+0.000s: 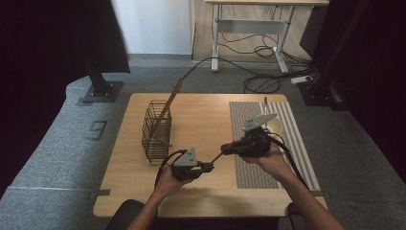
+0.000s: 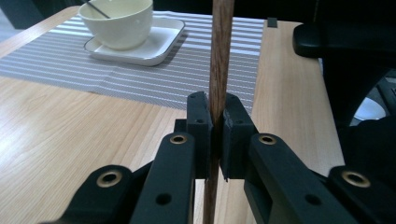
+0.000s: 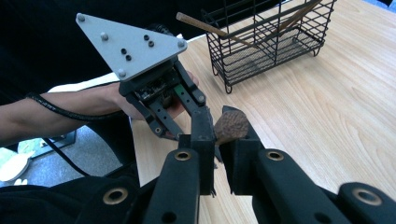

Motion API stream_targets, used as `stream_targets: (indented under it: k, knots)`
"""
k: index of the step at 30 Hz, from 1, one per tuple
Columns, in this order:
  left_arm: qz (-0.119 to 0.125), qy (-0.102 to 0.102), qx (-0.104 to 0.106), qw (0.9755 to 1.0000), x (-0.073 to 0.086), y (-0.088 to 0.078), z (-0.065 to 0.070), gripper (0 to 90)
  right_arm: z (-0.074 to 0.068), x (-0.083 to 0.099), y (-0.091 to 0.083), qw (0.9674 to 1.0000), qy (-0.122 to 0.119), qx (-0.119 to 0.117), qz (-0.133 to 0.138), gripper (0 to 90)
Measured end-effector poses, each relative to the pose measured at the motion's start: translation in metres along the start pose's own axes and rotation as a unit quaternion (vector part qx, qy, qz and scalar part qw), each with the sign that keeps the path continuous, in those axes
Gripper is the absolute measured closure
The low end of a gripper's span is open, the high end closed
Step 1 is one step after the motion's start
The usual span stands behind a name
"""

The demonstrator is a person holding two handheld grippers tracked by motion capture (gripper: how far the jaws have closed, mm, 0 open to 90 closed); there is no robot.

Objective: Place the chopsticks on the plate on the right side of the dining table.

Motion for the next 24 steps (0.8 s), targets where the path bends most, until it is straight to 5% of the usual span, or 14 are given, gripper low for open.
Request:
stream_targets:
  k: [4,9,17,24]
  knots:
    - [-0.006,-0.003,0.009,0.9999,0.000,0.003,0.001,84.5,0.001,-0.001,0.004,0.9989,-0.022,0.041,-0.002,56.8]
    - [-0.020,-0.003,0.016,0.9997,0.003,0.006,0.002,84.5,0.002,-0.004,0.016,0.9904,-0.068,0.121,-0.005,35.7]
    - [-0.011,-0.011,0.019,0.9997,0.005,0.005,0.001,84.4,0.009,-0.003,0.020,0.9757,-0.099,0.195,-0.012,28.9]
    - [0.003,-0.016,0.016,0.9997,0.005,0.002,-0.001,84.3,0.024,0.003,0.007,0.9738,-0.083,0.212,-0.006,29.0]
Point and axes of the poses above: each handheld gripper's, and its own axes: y roughly forward along the jaws, x roughly out of its underside, z roughly to its right, the point moved 6 cm from there along y, roughly forward along the jaws, and after that the axes turned 12 degrees about y, right-handed, at the moved point
